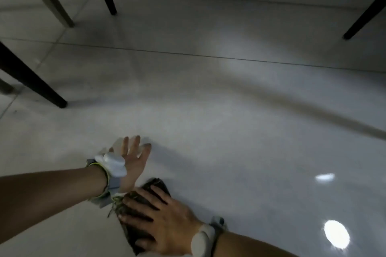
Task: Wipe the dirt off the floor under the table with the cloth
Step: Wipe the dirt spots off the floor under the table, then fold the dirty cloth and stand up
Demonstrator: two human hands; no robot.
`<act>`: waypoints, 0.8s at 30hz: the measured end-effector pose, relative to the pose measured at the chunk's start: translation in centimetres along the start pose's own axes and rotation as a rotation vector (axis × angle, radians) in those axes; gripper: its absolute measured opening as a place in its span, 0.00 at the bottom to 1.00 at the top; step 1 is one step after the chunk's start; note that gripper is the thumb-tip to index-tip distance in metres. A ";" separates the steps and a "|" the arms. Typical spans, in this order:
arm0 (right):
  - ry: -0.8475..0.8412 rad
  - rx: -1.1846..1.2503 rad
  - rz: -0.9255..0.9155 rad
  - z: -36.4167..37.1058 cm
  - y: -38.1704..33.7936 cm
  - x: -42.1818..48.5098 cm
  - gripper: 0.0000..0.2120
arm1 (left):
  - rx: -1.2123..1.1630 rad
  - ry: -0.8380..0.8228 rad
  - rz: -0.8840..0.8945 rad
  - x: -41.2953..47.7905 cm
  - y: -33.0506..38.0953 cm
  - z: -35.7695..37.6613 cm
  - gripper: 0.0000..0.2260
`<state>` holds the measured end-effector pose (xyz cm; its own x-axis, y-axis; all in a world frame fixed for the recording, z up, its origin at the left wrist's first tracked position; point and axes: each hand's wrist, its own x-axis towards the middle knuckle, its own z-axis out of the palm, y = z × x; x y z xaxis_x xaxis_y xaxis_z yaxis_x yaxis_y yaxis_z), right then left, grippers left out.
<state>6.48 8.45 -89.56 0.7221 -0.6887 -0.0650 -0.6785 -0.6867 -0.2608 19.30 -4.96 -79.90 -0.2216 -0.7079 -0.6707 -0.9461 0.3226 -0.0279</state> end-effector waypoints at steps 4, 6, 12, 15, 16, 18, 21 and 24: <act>0.058 0.022 0.084 -0.3 2.9 -3.1 0.33 | 0.075 -0.012 0.035 -1.1 1.1 -0.3 0.32; 0.031 -0.022 0.160 -0.8 5.2 -6.4 0.34 | 0.105 -0.001 0.052 -1.6 2.3 -0.1 0.34; 0.012 -0.084 0.694 -2.8 10.7 -19.9 0.32 | 0.159 -0.129 0.135 -3.2 4.0 -0.3 0.38; 0.099 0.004 0.999 -2.4 9.5 -27.6 0.34 | 0.175 -0.154 0.165 -3.5 4.2 0.2 0.40; 0.154 0.031 1.072 -2.2 8.8 -29.4 0.35 | 0.182 -0.156 0.174 -3.6 4.3 0.2 0.41; 0.262 0.070 1.156 -1.9 7.9 -31.4 0.35 | 0.176 -0.142 0.189 -3.5 4.4 0.3 0.41; 0.388 0.112 1.215 -1.7 7.5 -31.8 0.25 | 0.187 -0.129 0.213 -3.2 4.2 0.6 0.42; 0.544 0.304 1.400 -2.4 8.1 -30.2 0.22 | 0.152 -0.114 0.254 -3.2 3.7 0.8 0.43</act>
<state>-21.12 23.14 -87.36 -0.6345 -0.7680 -0.0869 -0.6498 0.5909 -0.4780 16.71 -0.94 -78.45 -0.4102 -0.5207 -0.7488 -0.8161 0.5761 0.0465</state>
